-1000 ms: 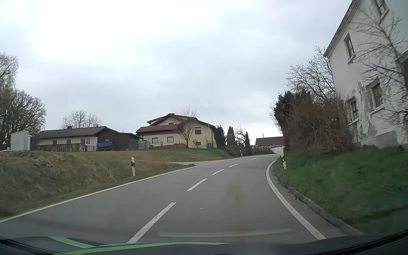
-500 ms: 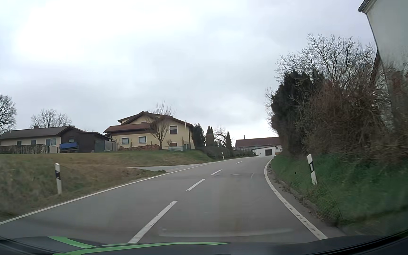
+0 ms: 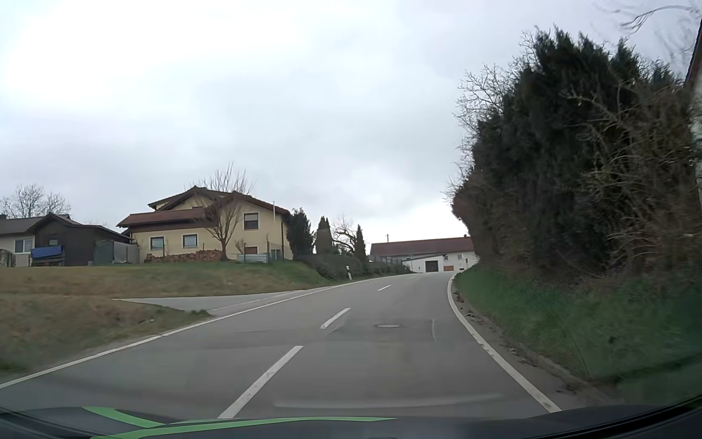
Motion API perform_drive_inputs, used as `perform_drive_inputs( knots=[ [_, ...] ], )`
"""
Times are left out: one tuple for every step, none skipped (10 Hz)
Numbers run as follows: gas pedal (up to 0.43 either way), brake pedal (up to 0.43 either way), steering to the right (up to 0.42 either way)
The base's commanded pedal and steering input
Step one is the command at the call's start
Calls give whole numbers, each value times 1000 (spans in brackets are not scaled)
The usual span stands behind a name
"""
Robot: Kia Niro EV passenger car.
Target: Follow the waypoints while adhering to traffic rules and regulations
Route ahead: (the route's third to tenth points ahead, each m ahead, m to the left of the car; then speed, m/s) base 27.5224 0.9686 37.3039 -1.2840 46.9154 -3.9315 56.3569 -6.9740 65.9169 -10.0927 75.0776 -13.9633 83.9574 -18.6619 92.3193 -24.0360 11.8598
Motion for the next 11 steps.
perform_drive_inputs(
  knots=[
    [240, 0, 52],
    [240, 0, 49],
    [248, 0, 48],
    [248, 0, 48],
    [248, 0, 47],
    [248, 0, 47],
    [260, 0, 46],
    [260, 0, 44],
    [268, 0, 40],
    [268, 0, 37],
    [268, 0, 37]
  ],
)
